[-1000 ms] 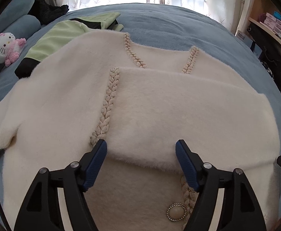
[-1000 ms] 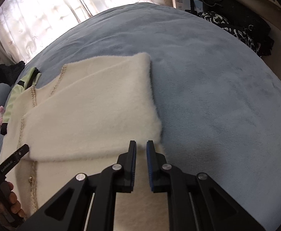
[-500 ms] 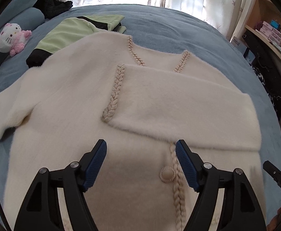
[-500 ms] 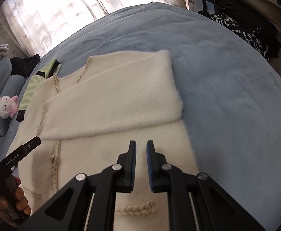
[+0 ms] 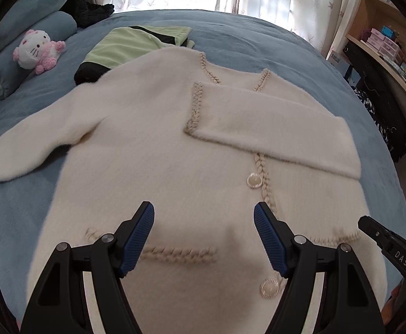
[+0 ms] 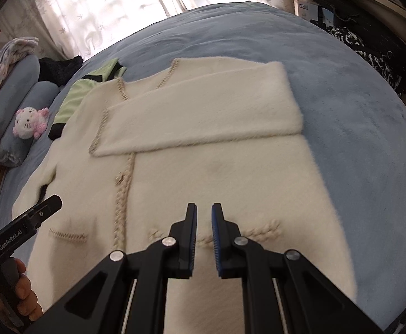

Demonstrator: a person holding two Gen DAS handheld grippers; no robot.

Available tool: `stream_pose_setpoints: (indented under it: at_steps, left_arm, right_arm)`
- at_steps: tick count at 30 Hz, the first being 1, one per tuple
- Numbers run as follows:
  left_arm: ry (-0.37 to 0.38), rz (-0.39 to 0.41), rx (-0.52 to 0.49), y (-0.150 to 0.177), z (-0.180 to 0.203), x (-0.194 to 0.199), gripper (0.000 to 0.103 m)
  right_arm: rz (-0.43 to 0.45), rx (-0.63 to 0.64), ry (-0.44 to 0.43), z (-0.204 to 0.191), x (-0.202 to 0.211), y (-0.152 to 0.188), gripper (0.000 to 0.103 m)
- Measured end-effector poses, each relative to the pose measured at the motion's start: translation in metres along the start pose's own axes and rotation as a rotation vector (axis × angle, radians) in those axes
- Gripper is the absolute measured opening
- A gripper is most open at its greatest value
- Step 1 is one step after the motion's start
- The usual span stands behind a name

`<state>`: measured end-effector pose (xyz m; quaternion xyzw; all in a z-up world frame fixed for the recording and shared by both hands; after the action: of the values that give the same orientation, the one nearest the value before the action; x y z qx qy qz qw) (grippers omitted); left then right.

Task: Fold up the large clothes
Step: 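Release the folded side and withdraw both tools, then grasp the other sleeve cuff with the left tool and fold it across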

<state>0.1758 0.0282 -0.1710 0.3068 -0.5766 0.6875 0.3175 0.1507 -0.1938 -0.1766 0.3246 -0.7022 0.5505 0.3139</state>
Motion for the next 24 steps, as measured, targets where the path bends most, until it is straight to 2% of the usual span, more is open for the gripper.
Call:
stream_pose_setpoints:
  at_steps: [5,10,16,24]
  left_arm:
    - [-0.02,0.015,0.002,0.011,-0.023,0.027,0.073]
    - [-0.042,0.046,0.041,0.016,-0.064,0.051,0.073]
    - [-0.107,0.08,0.09,0.02,-0.126,0.069,0.073]
    - [-0.148,0.06,0.208,0.03,-0.222,0.064,0.073]
  right_arm:
    - [-0.004,0.068,-0.016,-0.033,0.012,0.012,0.011]
    - [0.002,0.148,-0.036,-0.074,0.02,0.02,0.011]
    - [0.018,0.236,-0.094,-0.136,0.022,0.026,0.011]
    - [0.025,0.323,-0.178,-0.227,0.007,0.032,0.011]
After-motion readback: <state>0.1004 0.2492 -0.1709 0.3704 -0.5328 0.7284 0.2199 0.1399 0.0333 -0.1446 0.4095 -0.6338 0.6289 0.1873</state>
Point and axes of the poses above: each gripper's, at about its wrist camera, not at the fingertips, and x roughly against the way its jaws point, z to its right, y to its underside, the point moved 8 cm from there along -x, roughly the way its jaws point, and after that the axes turned 6 degrees about z, right-handed, at the moved point
